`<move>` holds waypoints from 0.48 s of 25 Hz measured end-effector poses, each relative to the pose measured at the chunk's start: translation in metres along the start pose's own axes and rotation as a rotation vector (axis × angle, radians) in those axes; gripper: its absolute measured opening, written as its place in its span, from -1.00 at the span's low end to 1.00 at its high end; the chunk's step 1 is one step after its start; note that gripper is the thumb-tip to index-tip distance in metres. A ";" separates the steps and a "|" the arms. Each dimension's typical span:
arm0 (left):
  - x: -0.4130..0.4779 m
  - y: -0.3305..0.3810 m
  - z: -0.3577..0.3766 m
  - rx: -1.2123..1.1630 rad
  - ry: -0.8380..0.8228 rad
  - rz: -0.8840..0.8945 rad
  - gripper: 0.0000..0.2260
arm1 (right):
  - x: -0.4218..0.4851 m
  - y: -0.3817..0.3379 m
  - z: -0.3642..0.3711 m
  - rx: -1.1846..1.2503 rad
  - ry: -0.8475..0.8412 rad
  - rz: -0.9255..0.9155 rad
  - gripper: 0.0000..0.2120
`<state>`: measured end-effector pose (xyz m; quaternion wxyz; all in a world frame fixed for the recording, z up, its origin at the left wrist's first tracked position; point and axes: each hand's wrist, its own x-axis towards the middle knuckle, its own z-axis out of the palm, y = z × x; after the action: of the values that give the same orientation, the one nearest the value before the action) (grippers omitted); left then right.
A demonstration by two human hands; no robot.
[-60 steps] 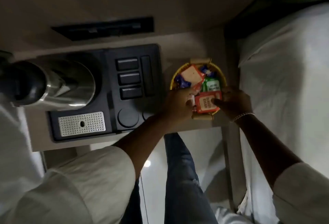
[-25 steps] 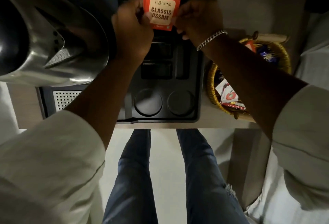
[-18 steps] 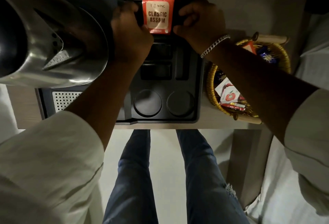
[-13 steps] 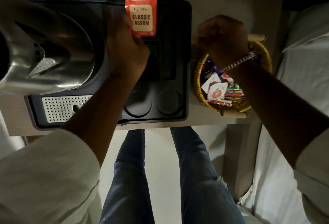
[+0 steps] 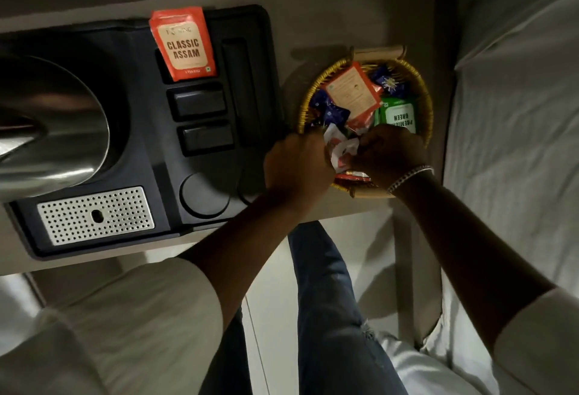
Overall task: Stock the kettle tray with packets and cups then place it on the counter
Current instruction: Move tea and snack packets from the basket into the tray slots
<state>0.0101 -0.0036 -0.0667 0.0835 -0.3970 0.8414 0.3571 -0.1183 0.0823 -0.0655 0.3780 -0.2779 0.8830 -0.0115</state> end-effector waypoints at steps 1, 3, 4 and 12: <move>0.000 0.001 0.000 -0.001 -0.008 -0.019 -0.78 | 0.001 -0.003 0.002 0.018 0.040 -0.010 -0.69; -0.001 0.004 -0.002 -0.053 -0.004 -0.050 -0.81 | 0.001 -0.005 0.001 0.071 0.073 -0.045 -0.83; -0.002 0.005 -0.004 -0.096 0.006 -0.060 -0.83 | -0.001 -0.004 0.000 0.087 0.065 -0.082 -0.88; -0.002 -0.016 -0.030 -0.231 -0.013 0.060 -0.87 | -0.012 -0.021 -0.024 0.364 0.029 -0.358 -0.83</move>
<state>0.0279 -0.0294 -0.0527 0.0318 -0.3765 0.8056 0.4564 -0.1179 0.0658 -0.0357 0.4012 -0.3570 0.8084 -0.2412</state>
